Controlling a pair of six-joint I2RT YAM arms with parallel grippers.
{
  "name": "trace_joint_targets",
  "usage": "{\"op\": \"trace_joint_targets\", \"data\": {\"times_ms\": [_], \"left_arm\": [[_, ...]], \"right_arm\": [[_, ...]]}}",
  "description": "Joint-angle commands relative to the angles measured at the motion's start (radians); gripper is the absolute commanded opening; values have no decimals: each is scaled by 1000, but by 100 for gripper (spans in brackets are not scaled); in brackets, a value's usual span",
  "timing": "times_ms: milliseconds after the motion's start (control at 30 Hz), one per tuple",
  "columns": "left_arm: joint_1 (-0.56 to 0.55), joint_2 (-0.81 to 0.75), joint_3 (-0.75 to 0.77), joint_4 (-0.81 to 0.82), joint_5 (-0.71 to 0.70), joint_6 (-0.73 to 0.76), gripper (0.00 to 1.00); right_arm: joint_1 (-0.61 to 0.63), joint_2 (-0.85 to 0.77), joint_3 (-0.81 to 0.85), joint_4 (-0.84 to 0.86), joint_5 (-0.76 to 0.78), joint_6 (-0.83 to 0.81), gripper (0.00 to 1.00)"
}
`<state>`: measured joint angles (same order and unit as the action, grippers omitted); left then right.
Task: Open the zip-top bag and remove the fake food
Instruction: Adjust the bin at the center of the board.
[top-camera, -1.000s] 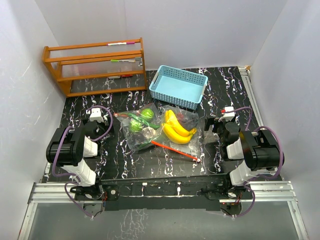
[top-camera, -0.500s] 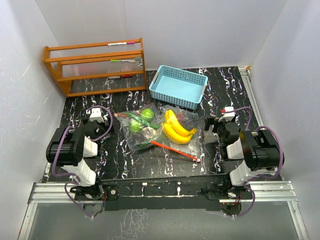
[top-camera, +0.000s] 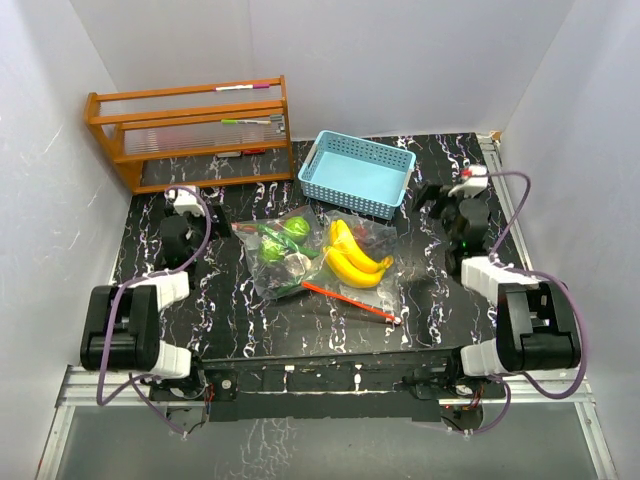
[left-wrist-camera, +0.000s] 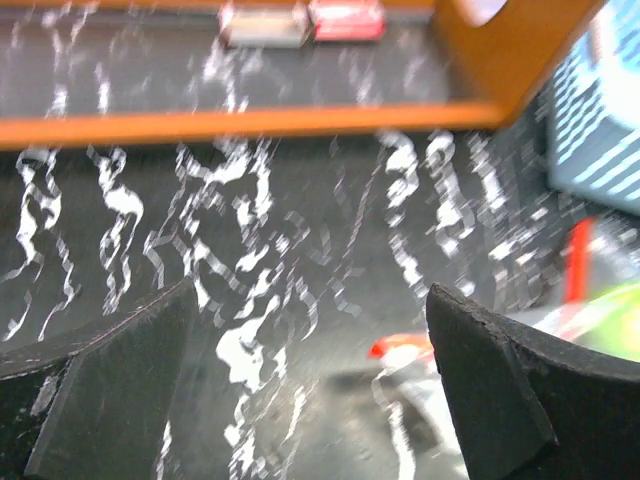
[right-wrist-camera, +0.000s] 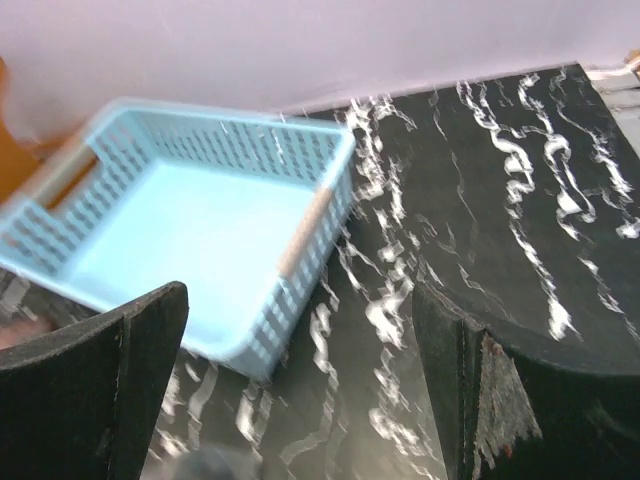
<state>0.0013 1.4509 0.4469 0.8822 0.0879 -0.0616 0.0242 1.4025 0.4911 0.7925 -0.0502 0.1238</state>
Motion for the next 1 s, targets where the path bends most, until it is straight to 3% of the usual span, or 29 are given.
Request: {"op": "trace_joint_targets", "data": {"times_ms": [0,67,133,200,300,367,500,767,967], "left_arm": [[-58,-92,76,-84,46,-157,98],[-97,-104,189,-244,-11,-264,98],[-120,-92,330,-507,-60,-357,98],[-165,-87,419,-682,-113,-341,98],[-199,-108,409,-637,-21,-357,98],[-208,-101,403,-610,39,-403,97],[-249,-87,406,-597,46,-422,97],[-272,-49,411,-608,26,-397,97],[-286,-24,425,-620,26,-376,97]], "right_arm": [[-16,2,239,-317,-10,340,98],[-20,62,362,-476,34,349,98],[-106,128,454,-680,165,526,98],[-242,189,486,-718,-39,564,98],[-395,258,430,-589,-343,637,98],[-408,278,409,-495,-442,641,98],[-319,288,488,-612,-372,516,95],[-259,337,582,-673,-362,440,91],[-131,441,781,-859,-182,325,85]]}}
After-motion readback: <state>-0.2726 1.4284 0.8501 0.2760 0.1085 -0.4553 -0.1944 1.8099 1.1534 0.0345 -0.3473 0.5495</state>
